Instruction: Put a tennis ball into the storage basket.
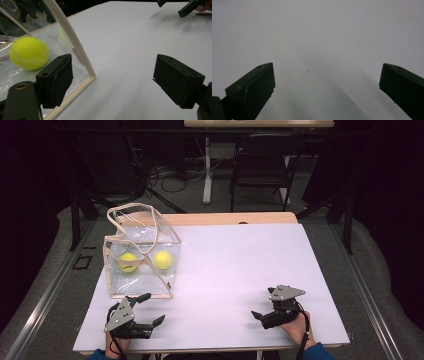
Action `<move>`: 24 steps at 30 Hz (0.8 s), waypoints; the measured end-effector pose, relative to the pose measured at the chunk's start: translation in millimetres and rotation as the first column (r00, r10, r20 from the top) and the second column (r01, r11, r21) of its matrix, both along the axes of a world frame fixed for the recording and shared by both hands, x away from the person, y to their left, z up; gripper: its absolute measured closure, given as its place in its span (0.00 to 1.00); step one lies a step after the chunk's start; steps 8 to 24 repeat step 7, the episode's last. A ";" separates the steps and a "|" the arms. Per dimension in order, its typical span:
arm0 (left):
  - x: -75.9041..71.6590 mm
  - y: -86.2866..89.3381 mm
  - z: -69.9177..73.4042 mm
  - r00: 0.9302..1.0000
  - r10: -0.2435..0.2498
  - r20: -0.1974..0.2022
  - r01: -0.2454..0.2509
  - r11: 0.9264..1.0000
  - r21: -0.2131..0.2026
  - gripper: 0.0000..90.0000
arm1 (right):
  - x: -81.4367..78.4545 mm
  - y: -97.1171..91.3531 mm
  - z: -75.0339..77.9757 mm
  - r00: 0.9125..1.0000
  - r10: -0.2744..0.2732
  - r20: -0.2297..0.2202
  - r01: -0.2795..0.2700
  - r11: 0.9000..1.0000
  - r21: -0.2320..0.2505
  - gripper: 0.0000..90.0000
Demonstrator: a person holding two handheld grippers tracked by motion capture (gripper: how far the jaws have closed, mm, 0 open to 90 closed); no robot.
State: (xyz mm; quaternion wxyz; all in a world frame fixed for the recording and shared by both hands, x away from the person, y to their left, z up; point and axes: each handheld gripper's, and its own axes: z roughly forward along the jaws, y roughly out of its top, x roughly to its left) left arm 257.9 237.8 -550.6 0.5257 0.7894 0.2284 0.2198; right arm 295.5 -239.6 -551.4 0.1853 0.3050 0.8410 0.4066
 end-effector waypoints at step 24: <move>0.9 -1.3 -0.9 1.000 -0.001 -0.008 0.001 1.000 0.002 0.18 | -0.6 -0.2 -0.5 1.000 0.002 0.000 -0.002 1.000 0.000 0.00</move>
